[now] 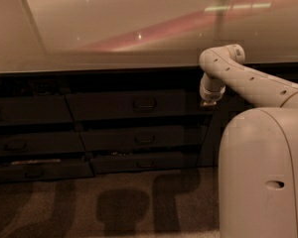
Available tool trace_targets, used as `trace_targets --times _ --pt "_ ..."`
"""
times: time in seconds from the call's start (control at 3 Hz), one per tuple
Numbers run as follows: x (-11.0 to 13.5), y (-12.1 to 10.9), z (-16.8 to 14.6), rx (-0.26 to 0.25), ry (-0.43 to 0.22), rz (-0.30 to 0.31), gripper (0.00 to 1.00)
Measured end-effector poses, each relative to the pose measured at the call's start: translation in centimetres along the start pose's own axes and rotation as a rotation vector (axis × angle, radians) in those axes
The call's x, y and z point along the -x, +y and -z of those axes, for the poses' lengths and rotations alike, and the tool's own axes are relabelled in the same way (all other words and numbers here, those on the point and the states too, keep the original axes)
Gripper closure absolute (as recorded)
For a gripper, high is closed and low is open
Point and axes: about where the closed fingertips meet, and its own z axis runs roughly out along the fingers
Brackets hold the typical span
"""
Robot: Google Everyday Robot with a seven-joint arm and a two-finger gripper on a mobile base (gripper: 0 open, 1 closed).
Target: Open top drawer
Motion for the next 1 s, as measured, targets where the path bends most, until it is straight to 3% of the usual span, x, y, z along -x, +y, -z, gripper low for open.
trace_targets --times 1.0 --pt "-0.1 -0.9 1.8 0.000 0.000 0.000 1.00"
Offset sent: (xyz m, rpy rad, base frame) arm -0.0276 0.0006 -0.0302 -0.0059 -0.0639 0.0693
